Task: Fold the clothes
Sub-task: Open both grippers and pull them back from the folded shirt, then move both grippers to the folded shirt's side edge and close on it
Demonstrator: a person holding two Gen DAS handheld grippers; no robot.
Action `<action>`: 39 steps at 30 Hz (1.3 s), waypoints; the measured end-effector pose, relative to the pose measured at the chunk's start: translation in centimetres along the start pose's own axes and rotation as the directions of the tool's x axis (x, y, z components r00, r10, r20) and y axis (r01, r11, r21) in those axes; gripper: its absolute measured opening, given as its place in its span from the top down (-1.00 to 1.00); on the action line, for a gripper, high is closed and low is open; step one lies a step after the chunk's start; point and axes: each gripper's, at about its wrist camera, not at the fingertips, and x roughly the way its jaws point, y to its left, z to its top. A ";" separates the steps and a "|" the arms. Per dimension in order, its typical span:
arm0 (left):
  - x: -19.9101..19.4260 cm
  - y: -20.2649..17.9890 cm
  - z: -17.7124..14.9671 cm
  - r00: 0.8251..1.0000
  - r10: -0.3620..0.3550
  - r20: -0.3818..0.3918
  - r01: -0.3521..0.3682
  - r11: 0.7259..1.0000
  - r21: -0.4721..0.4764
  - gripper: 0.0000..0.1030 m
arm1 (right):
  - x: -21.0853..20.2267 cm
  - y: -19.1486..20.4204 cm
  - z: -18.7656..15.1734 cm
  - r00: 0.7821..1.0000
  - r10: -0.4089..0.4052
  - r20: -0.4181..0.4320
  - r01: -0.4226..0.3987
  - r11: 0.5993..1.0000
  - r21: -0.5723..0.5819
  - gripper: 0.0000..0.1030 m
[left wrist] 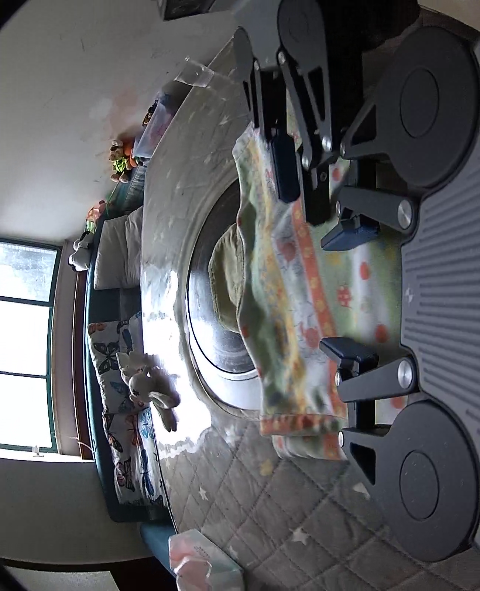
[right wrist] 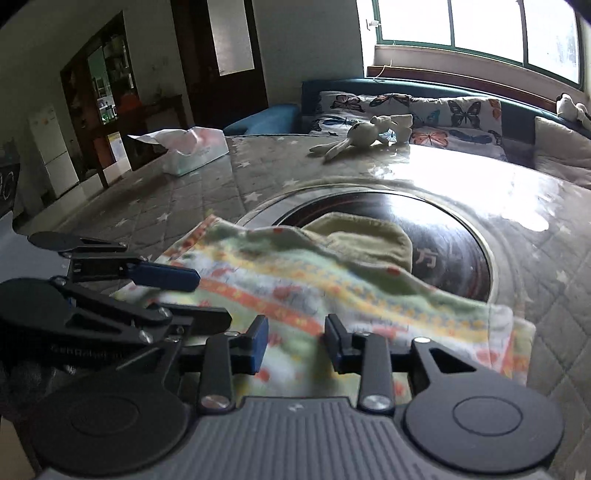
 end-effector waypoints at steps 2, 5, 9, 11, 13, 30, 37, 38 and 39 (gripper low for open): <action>-0.4 0.1 -0.5 1.000 0.005 0.006 -0.005 1.000 -0.009 -0.16 | -0.7 0.4 -0.6 1.000 0.001 0.002 -0.001 1.000 -0.018 0.33; -1.0 0.2 -1.2 1.000 0.014 0.014 -0.014 1.000 -0.022 -0.23 | -1.6 1.0 -1.5 1.000 0.005 0.007 -0.005 0.999 -0.043 0.32; -1.8 0.3 -2.0 0.999 0.025 0.023 -0.024 0.999 -0.037 -0.29 | -2.6 1.5 -2.5 1.000 0.003 0.010 -0.002 0.997 -0.072 0.31; -2.1 0.3 -2.3 0.999 0.027 0.025 -0.026 0.999 -0.039 -0.29 | -3.0 1.6 -3.2 1.000 -0.007 0.010 0.008 0.997 -0.075 0.31; -2.3 0.4 -2.5 0.999 0.028 0.027 -0.027 0.999 -0.040 -0.29 | -3.5 1.4 -3.6 1.000 -0.016 0.018 0.018 0.997 -0.073 0.31; -2.9 0.4 -3.4 0.999 0.019 0.029 -0.018 0.999 -0.045 -0.36 | -8.7 -2.7 -5.6 0.991 -0.124 0.041 0.123 0.992 0.028 0.32; -2.9 0.4 -3.1 0.999 0.028 0.016 -0.027 0.999 -0.039 -0.38 | -5.6 -3.9 -3.9 0.992 -0.120 0.044 0.118 0.991 0.058 0.31; -3.0 0.4 -2.9 1.000 0.029 0.012 -0.029 0.999 -0.037 -0.38 | -5.5 -4.2 -3.9 0.992 -0.121 0.040 0.119 0.991 0.067 0.32; -3.0 0.5 -2.7 0.999 0.030 0.011 -0.030 0.999 -0.034 -0.38 | -5.4 -4.5 -4.0 0.992 -0.122 0.037 0.119 0.990 0.076 0.32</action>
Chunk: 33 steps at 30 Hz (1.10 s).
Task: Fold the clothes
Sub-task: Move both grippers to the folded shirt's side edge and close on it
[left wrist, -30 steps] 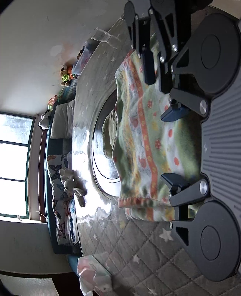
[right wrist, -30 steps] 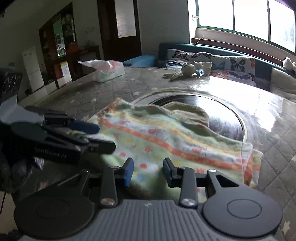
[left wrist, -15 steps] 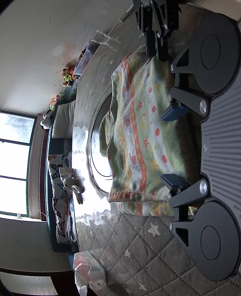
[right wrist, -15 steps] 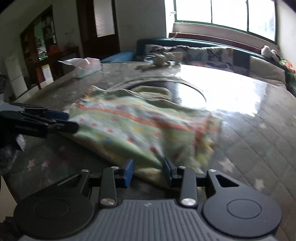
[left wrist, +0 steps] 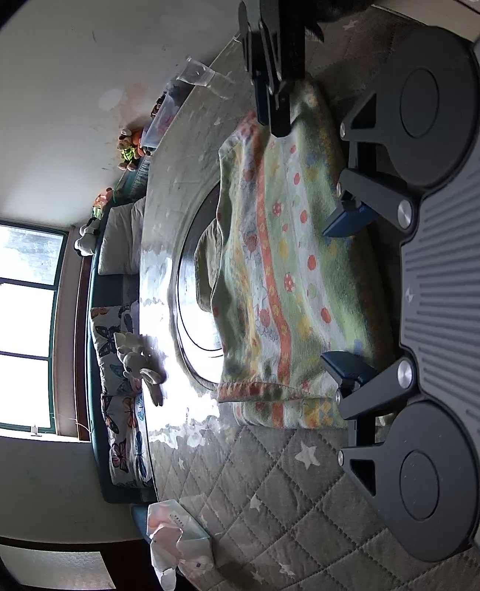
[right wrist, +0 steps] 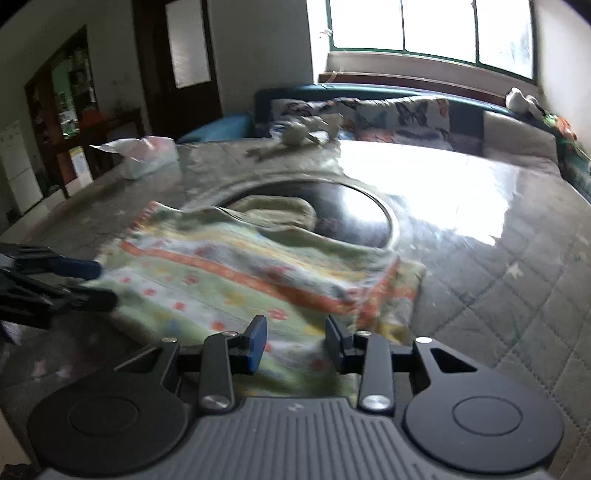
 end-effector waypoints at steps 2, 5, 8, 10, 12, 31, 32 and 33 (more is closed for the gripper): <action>0.0 0.1 0.6 1.000 0.001 0.006 -0.001 1.000 0.007 -0.38 | 0.3 -0.6 -0.1 1.000 -0.002 -0.006 0.002 1.000 0.018 0.32; 0.7 0.4 1.9 1.000 0.008 0.019 -0.009 1.000 0.024 -0.37 | 0.3 -0.6 0.4 1.000 -0.009 0.011 0.009 1.000 0.014 0.30; 2.1 1.2 3.3 1.000 0.011 0.015 -0.012 1.000 0.016 -0.33 | 0.8 -0.8 0.8 1.000 -0.015 0.016 0.015 1.000 0.017 0.24; 3.3 2.1 4.1 1.000 0.000 -0.001 0.000 1.000 -0.015 -0.27 | 1.4 -1.2 1.0 1.000 -0.020 0.008 0.020 0.999 0.033 0.24; 4.2 3.0 4.8 1.000 -0.003 -0.017 0.002 0.999 -0.043 -0.26 | 1.6 -1.6 1.1 1.000 -0.011 0.002 0.011 0.999 0.053 0.24; 5.8 6.1 5.8 0.997 0.078 -0.019 -0.080 0.993 -0.089 -0.29 | 4.1 -3.8 3.3 0.997 -0.071 0.008 0.070 0.992 0.103 0.24; 5.4 6.1 5.7 0.997 0.081 -0.013 -0.082 0.992 -0.095 -0.31 | 3.8 -3.9 3.3 0.997 -0.075 0.014 0.073 0.992 0.106 0.23; 5.0 6.2 5.6 0.996 0.085 -0.009 -0.085 0.991 -0.104 -0.32 | 3.5 -4.1 3.2 0.996 -0.082 0.017 0.080 0.991 0.111 0.23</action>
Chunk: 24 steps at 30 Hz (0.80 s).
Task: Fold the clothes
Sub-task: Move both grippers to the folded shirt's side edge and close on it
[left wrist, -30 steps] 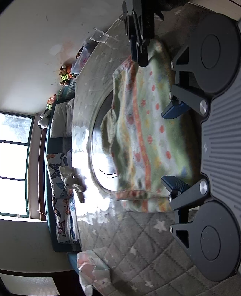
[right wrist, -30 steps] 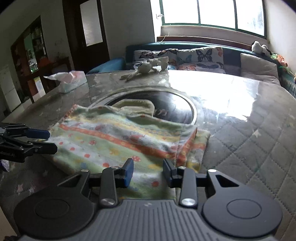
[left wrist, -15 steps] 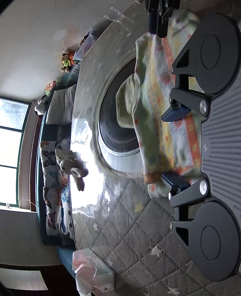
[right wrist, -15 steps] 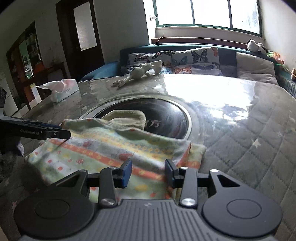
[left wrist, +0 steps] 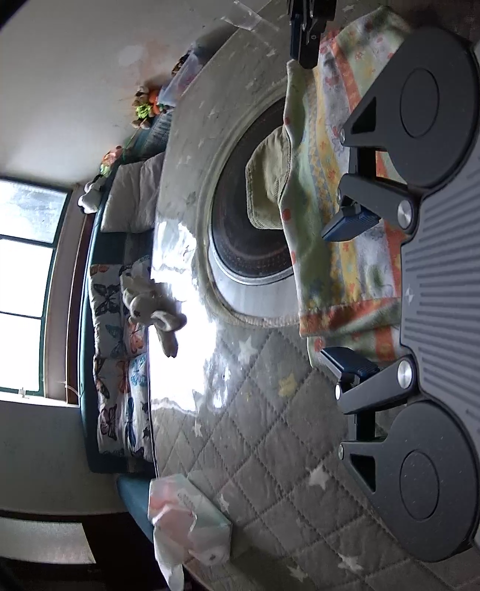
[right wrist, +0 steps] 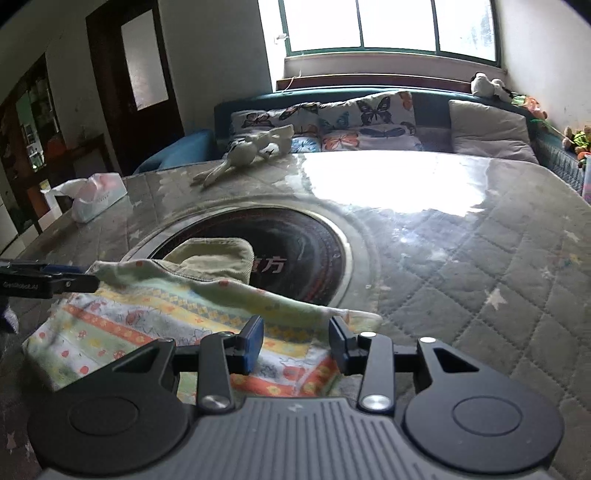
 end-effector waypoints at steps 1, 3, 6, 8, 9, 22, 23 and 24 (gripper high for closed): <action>-0.4 0.1 -0.1 1.000 0.003 0.003 -0.003 1.000 -0.007 -0.36 | -0.2 -0.2 0.0 1.000 -0.007 0.003 0.007 1.000 0.004 0.23; -1.0 0.2 -0.4 1.000 0.007 0.005 -0.007 1.000 -0.014 -0.43 | -0.6 -0.7 -0.3 1.000 -0.025 0.002 0.025 0.999 0.021 0.22; -1.5 0.2 -1.0 1.000 0.016 -0.008 -0.016 1.000 -0.016 -0.59 | -1.0 -1.5 -0.9 0.999 -0.045 -0.007 0.045 0.997 0.058 0.12; -1.7 0.1 -1.3 1.000 0.020 -0.016 -0.020 1.000 -0.015 -0.61 | -1.3 -2.1 -1.3 0.999 -0.052 -0.010 0.052 0.995 0.087 0.10; -1.7 0.0 -1.4 1.000 0.021 -0.021 -0.022 1.000 -0.017 -0.62 | -1.5 -2.3 -1.5 0.999 -0.053 -0.012 0.054 0.994 0.096 0.09; -1.9 -0.5 -2.5 0.998 0.021 -0.059 -0.025 0.998 -0.056 -0.55 | -1.8 -2.2 -2.9 1.000 -0.019 -0.022 0.022 0.988 0.151 0.04; -1.9 -0.5 -2.5 0.998 0.019 -0.060 -0.022 0.998 -0.058 -0.50 | -1.8 -2.1 -2.9 1.000 -0.018 -0.021 0.021 0.988 0.152 0.04; -2.0 -0.5 -2.5 0.998 0.015 -0.061 -0.019 0.998 -0.061 -0.45 | -1.8 -2.0 -3.0 1.000 -0.017 -0.020 0.020 0.988 0.152 0.05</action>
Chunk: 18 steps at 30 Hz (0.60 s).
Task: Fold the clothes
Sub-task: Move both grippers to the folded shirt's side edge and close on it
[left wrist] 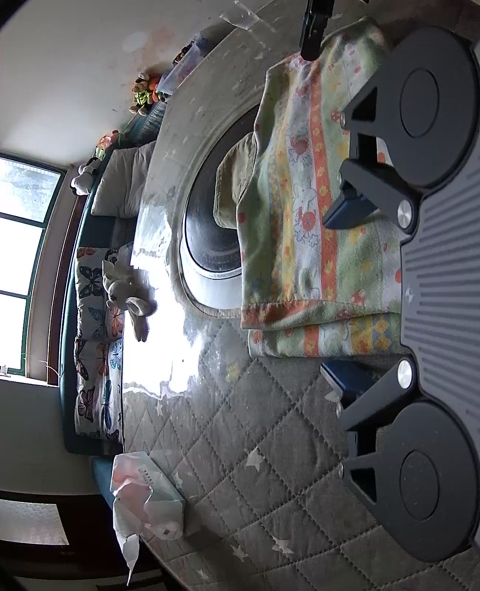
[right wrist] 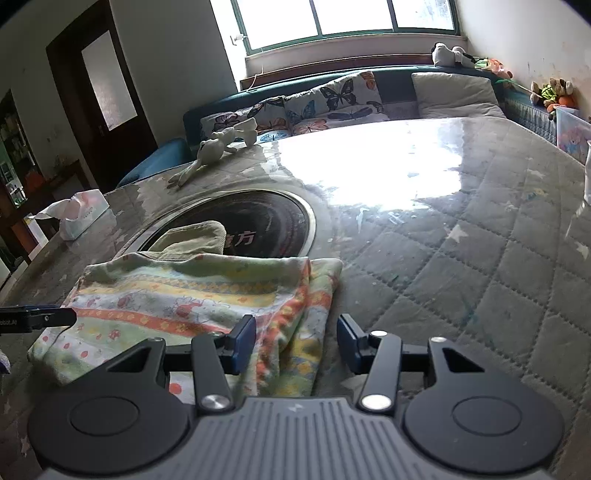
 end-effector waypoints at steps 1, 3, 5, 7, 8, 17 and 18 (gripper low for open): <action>0.0 0.0 0.0 1.000 -0.002 -0.001 0.002 1.000 -0.003 -0.32 | 0.0 0.0 0.0 1.000 0.000 0.001 0.000 1.000 0.004 0.05; -0.1 0.2 0.1 1.000 0.004 -0.001 -0.004 1.000 -0.012 -0.22 | 0.0 0.0 -0.1 1.000 -0.001 0.002 0.001 1.000 0.013 0.10; -0.2 0.5 0.1 1.000 0.005 0.000 -0.005 1.000 -0.026 -0.03 | -0.1 0.0 -0.1 1.000 0.006 0.000 -0.006 1.000 0.015 0.20; -0.3 0.8 0.1 1.000 0.005 0.000 -0.005 0.999 -0.043 0.12 | -0.1 0.0 -0.2 1.000 0.014 -0.001 -0.014 1.000 0.017 0.28; -0.4 0.9 0.1 1.000 0.003 -0.001 -0.003 0.999 -0.053 0.20 | -0.1 0.1 -0.2 1.000 0.015 0.000 -0.015 1.000 0.017 0.32; -0.4 0.7 -0.1 1.000 0.002 -0.005 -0.003 0.999 -0.052 0.21 | -0.2 -0.1 -0.3 1.000 0.016 0.009 -0.016 0.999 0.033 0.31; -0.5 0.6 -0.1 1.000 0.001 -0.005 -0.001 0.999 -0.051 0.19 | -0.1 -0.1 -0.3 1.000 0.017 0.008 -0.017 0.999 0.034 0.31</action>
